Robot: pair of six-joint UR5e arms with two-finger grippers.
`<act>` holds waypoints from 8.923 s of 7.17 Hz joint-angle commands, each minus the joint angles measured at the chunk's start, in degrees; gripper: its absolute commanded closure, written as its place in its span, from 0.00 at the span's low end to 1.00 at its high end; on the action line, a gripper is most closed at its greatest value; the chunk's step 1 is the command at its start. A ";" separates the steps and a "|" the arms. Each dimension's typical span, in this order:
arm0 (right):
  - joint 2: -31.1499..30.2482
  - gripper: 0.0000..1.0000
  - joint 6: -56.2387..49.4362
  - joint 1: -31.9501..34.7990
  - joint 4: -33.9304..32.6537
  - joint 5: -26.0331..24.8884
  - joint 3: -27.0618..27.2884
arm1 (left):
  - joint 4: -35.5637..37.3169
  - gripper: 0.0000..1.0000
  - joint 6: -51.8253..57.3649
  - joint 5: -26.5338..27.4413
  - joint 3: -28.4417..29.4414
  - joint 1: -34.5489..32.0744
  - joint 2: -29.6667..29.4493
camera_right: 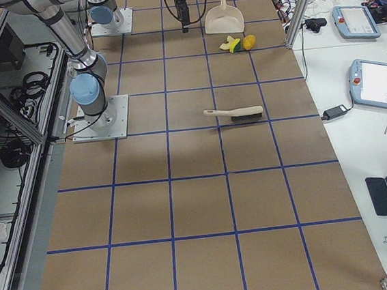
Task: Sweep and dump trash into bin
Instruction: 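Grasp the white dustpan handle with the left gripper while the right reaches for the brush, then grasp the white brush handle with the right gripper and lift it, then move the brush with the right gripper behind the potato, sponge and rind, then sweep the items with the right gripper's brush into the held dustpan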
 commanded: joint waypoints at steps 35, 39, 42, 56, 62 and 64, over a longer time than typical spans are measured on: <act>29.65 0.79 -10.35 -19.94 -31.78 -3.79 12.66 | 22.43 0.86 98.65 4.26 5.14 8.70 -31.98; 30.45 1.00 -12.29 -19.60 -31.17 -1.77 10.29 | 22.43 1.00 98.74 4.44 5.31 8.79 -31.54; 30.45 1.00 -11.24 -13.55 -28.99 -0.89 6.87 | 22.43 1.00 97.78 4.44 5.40 8.70 -31.45; 45.21 1.00 17.84 13.62 -21.50 3.85 -14.06 | 21.46 1.00 93.12 6.90 6.19 7.21 -32.07; 47.84 1.00 24.70 19.06 -22.12 7.55 -16.52 | 21.46 1.00 93.20 6.90 6.19 7.30 -32.07; 48.55 1.00 28.40 20.92 -22.12 10.36 -17.84 | 21.46 1.00 93.20 6.90 6.19 7.30 -32.07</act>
